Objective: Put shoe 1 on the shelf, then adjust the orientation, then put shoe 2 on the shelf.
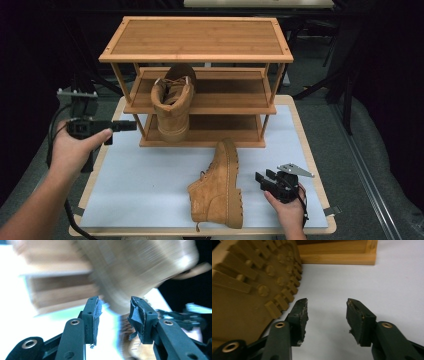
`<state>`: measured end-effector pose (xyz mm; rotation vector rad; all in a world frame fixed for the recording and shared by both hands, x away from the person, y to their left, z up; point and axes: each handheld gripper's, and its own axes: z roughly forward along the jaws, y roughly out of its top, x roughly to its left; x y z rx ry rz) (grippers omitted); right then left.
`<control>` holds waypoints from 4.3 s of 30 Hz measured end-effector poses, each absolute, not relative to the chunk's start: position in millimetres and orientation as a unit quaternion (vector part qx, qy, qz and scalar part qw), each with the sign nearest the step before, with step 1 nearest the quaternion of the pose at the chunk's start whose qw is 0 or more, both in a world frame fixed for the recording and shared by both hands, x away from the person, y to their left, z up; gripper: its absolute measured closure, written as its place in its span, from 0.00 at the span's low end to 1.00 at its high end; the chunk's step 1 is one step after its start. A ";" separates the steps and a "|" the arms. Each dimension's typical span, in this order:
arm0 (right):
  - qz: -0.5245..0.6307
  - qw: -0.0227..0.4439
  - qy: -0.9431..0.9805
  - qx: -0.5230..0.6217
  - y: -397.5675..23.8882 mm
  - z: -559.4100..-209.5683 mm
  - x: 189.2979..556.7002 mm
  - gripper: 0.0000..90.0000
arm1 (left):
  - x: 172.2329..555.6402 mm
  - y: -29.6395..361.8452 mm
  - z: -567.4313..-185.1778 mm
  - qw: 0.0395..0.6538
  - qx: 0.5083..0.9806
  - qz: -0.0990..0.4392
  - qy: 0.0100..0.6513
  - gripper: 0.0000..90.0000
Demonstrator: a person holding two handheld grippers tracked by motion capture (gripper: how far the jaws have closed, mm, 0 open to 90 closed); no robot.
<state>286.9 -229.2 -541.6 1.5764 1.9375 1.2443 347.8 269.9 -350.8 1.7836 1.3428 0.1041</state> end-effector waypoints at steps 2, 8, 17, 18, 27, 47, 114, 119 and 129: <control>0.443 0.170 0.690 0.547 -225.0 -535.2 286.9 0.63 | 348.4 279.3 -384.8 0.437 0.712 0.047 0.547 0.65; 0.436 0.178 0.702 0.533 -218.4 -521.8 287.1 0.63 | 342.9 284.8 -450.4 0.426 0.723 0.064 0.541 0.63; 0.444 0.158 0.724 0.504 -200.0 -498.8 282.0 0.77 | 325.1 285.2 -508.4 0.433 0.717 0.107 0.535 0.59; 0.440 0.158 0.730 0.499 -196.7 -495.0 281.6 0.79 | 323.8 285.9 -513.3 0.436 0.716 0.105 0.535 0.58; 0.453 0.133 0.756 0.454 -169.4 -469.1 283.8 1.00 | 318.3 285.8 -536.9 0.421 0.723 0.089 0.540 0.56; 0.444 0.128 0.777 0.428 -153.7 -477.1 286.3 1.00 | 315.7 292.6 -542.9 0.432 0.710 0.066 0.553 0.52; 0.361 0.082 0.737 0.565 -254.5 -476.3 312.5 0.72 | 317.4 290.2 -546.9 0.425 0.712 0.063 0.556 0.53; 0.300 0.096 0.766 0.560 -246.0 -441.2 313.8 0.63 | 317.4 290.2 -547.5 0.425 0.711 0.061 0.557 0.53; 0.249 0.069 0.809 0.528 -228.7 -384.3 315.8 0.64 | 317.2 288.9 -548.4 0.424 0.712 0.062 0.557 0.53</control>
